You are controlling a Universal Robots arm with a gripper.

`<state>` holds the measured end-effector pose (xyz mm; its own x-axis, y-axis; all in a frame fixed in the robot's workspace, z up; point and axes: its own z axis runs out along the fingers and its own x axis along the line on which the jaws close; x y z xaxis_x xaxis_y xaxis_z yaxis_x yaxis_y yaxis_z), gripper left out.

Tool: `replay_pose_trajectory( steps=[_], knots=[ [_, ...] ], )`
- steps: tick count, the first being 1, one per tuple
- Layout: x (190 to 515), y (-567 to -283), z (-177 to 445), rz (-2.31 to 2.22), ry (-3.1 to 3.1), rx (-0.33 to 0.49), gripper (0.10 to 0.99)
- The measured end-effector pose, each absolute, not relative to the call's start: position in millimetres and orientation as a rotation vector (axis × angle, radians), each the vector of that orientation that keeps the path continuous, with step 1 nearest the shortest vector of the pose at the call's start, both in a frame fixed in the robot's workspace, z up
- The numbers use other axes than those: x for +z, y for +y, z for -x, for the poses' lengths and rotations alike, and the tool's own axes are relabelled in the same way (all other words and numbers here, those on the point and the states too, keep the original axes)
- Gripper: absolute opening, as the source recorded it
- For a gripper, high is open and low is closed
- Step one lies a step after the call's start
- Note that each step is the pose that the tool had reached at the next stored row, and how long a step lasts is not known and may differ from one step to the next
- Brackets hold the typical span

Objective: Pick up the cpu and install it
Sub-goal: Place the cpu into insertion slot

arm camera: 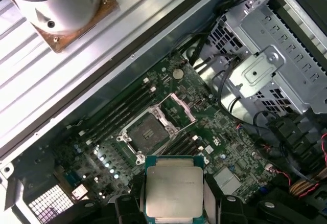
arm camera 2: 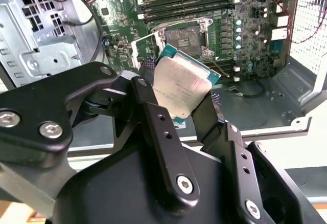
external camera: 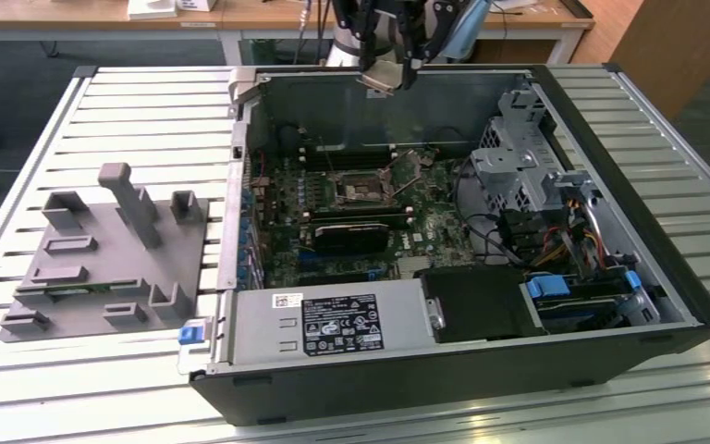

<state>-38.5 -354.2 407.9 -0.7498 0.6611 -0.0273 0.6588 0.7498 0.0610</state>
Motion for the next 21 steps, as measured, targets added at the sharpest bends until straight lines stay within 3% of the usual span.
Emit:
replay_pose_trajectory(
  steps=[21],
  knots=[
    [403.3,-353.3,39.2,-1.429,2.738,0.064,0.545]
  ],
)
